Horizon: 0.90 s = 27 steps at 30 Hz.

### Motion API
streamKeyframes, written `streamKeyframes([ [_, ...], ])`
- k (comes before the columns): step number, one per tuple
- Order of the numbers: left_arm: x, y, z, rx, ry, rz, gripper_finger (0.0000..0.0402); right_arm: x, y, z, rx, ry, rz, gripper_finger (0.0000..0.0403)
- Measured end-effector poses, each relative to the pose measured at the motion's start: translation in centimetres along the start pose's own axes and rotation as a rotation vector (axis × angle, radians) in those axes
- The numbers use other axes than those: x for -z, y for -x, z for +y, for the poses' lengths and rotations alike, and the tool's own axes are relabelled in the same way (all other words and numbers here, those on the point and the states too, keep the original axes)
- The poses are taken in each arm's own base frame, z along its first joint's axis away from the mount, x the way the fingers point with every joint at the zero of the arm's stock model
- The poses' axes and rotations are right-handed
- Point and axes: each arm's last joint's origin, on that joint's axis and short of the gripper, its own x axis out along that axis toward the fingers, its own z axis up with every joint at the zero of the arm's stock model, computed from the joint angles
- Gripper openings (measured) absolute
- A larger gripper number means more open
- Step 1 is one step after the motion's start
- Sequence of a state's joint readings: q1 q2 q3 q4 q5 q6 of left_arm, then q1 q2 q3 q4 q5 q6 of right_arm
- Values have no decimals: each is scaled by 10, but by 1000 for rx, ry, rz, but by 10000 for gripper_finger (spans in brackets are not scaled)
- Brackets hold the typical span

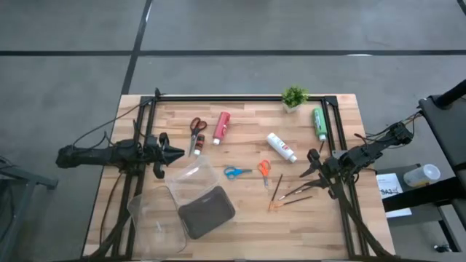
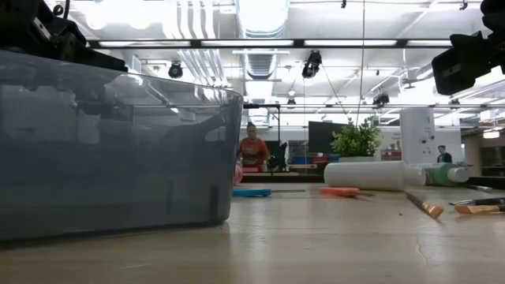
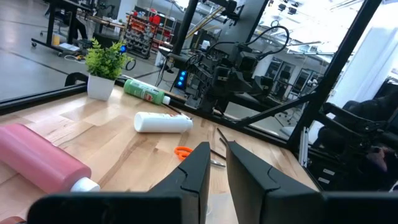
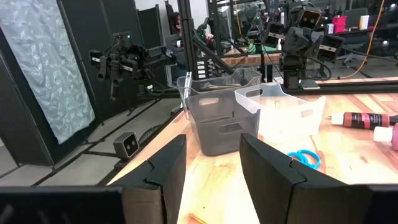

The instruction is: Pick & Place Paint Supplies

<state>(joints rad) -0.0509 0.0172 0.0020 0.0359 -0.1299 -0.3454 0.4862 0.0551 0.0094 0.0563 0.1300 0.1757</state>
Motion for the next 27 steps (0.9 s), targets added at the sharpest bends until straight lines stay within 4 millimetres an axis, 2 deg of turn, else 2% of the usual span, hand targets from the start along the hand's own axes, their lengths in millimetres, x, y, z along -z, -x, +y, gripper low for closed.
streamKeyframes([
  [14, 0, 0, 0, 0, 0, 0, 62, 0, 0, 0, 0, -5, 0, 148],
  [16, 0, 0, 0, 0, 0, 0, 62, 0, 0, 0, -2, -75, 0, 148],
  [21, 0, 0, 0, 0, 0, 0, 62, 0, 0, 0, -5, -372, 0, 148],
  [27, 0, 0, 0, 0, 0, 0, 62, -1, 0, 0, -4, -391, -12, 148],
])
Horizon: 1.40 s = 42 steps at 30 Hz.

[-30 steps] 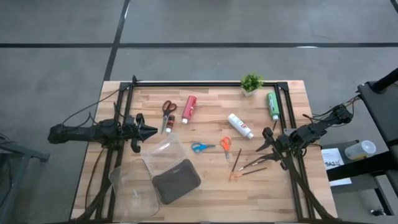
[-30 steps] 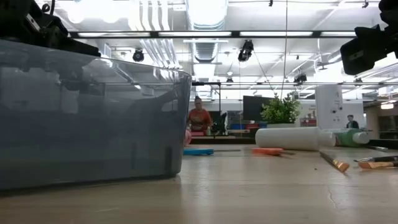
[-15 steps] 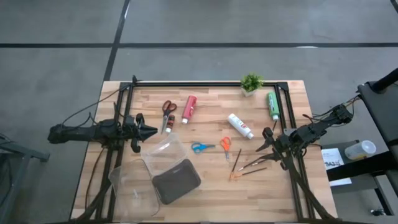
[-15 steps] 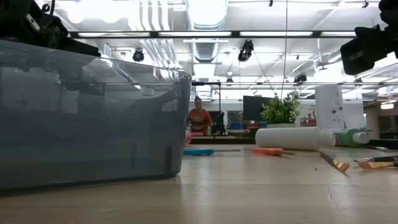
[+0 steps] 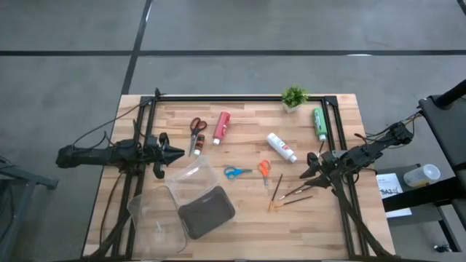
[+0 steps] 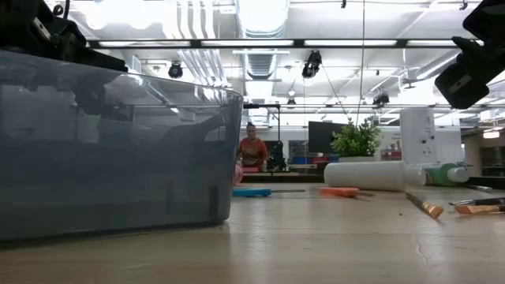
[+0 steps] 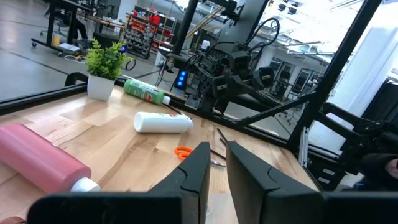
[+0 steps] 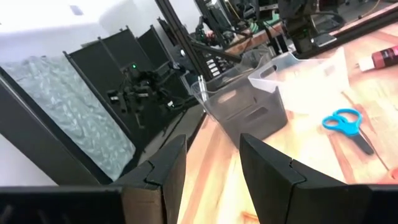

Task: Pick & Place Paint Supplies
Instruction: Put the white paint bottle into the top transparent bin

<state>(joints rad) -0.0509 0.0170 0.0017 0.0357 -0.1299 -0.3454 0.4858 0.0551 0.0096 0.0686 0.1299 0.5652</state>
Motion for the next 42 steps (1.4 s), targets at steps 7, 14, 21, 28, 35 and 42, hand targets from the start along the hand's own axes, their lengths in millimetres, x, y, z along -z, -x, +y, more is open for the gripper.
streamKeyframes([
  [7, 0, 0, 0, 0, 0, 0, 62, -4, 0, 3, -29, 0, -46, 148],
  [14, 0, 0, 0, 0, 0, 0, 62, -6, 0, 3, -11, 14, -71, 148],
  [21, 0, 0, 0, 0, 0, 0, 62, -7, -2, -1, 110, 71, -119, 148],
  [28, 0, 0, 0, 0, 0, 0, 62, -17, -5, 4, 145, 163, -241, 148],
  [35, 0, 0, 0, 0, 0, 0, 62, -41, -13, 20, 161, 231, -225, 148],
  [42, 0, 0, 0, 0, 0, 0, 62, -68, -30, 38, 307, 264, -61, 148],
])
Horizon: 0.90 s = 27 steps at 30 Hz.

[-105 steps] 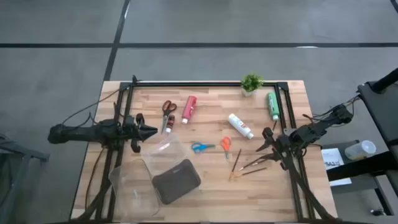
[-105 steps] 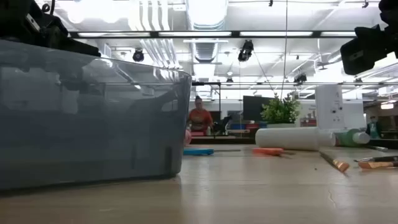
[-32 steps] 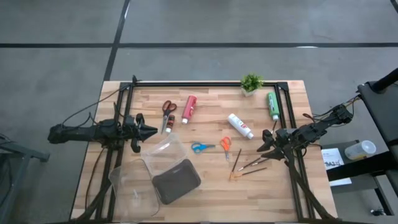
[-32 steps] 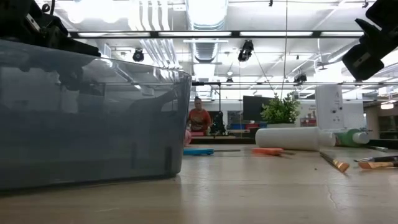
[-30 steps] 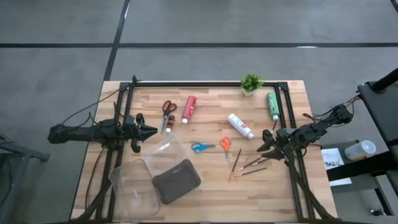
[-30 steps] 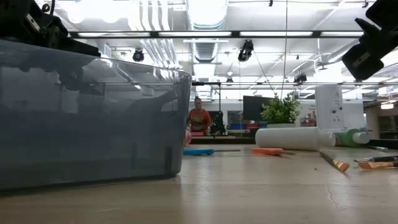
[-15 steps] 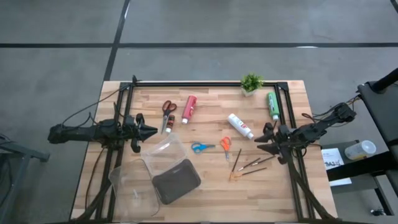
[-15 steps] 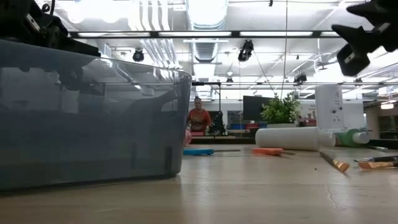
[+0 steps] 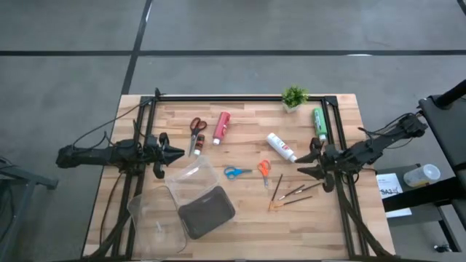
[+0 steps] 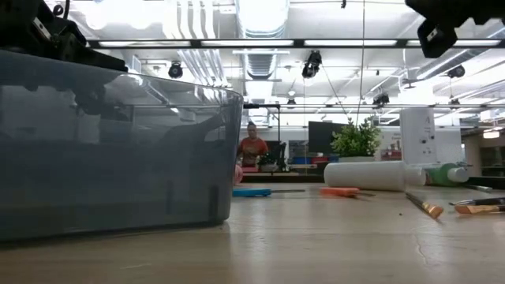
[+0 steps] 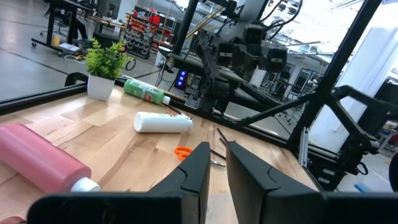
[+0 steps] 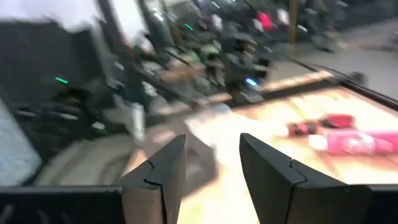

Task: Pick & Place Paint Supplies
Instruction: Put the white paint bottle into the top transparent bin

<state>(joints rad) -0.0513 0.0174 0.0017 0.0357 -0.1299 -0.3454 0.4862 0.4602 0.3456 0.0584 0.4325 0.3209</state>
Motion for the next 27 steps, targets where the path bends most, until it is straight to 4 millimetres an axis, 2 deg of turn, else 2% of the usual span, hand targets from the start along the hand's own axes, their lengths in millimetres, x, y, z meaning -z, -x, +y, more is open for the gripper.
streamKeyframes([
  [6, 0, 0, 0, 0, 0, 0, 62, -20, -13, 5, 347, 48, 130, 148],
  [16, 0, 0, 0, 0, 0, 0, 62, -48, -51, 20, 581, 60, 369, 148],
  [23, 0, 0, 0, 0, 0, 0, 62, -44, -81, 8, 838, 48, 614, 148],
  [27, 0, 0, 0, 0, 0, 0, 62, -36, -103, -4, 892, 55, 716, 148],
])
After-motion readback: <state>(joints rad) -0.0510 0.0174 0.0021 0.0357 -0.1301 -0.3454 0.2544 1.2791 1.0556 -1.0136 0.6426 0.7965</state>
